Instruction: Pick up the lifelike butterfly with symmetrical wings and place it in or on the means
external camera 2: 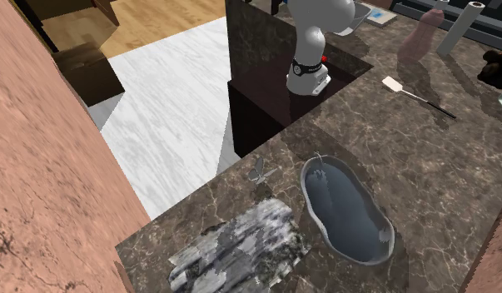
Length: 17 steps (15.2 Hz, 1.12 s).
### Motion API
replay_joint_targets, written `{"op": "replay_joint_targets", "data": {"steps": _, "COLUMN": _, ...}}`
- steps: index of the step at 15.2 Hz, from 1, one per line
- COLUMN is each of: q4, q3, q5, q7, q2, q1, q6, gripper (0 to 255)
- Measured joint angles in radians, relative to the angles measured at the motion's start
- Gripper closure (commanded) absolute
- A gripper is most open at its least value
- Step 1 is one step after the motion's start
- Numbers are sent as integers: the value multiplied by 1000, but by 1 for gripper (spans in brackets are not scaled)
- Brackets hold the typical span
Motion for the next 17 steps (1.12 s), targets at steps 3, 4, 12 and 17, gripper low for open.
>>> {"op": "replay_joint_targets", "data": {"steps": 3, "q4": -2, "q3": 0, "q5": -9, "q7": -34, "q2": 36, "q1": 14, "q6": 39, "gripper": 0}}
{"op": "replay_joint_targets", "data": {"steps": 4, "q4": -13, "q3": 1, "q5": -14, "q7": -57, "q2": 55, "q1": 24, "q6": 69, "gripper": 0}}
{"op": "replay_joint_targets", "data": {"steps": 12, "q4": 0, "q3": 21, "q5": -64, "q7": -256, "q2": 293, "q1": 105, "q6": 308, "gripper": 0}}
{"op": "replay_joint_targets", "data": {"steps": 17, "q4": 30, "q3": 41, "q5": -103, "q7": -373, "q2": 454, "q1": 146, "q6": 450, "gripper": 0}}
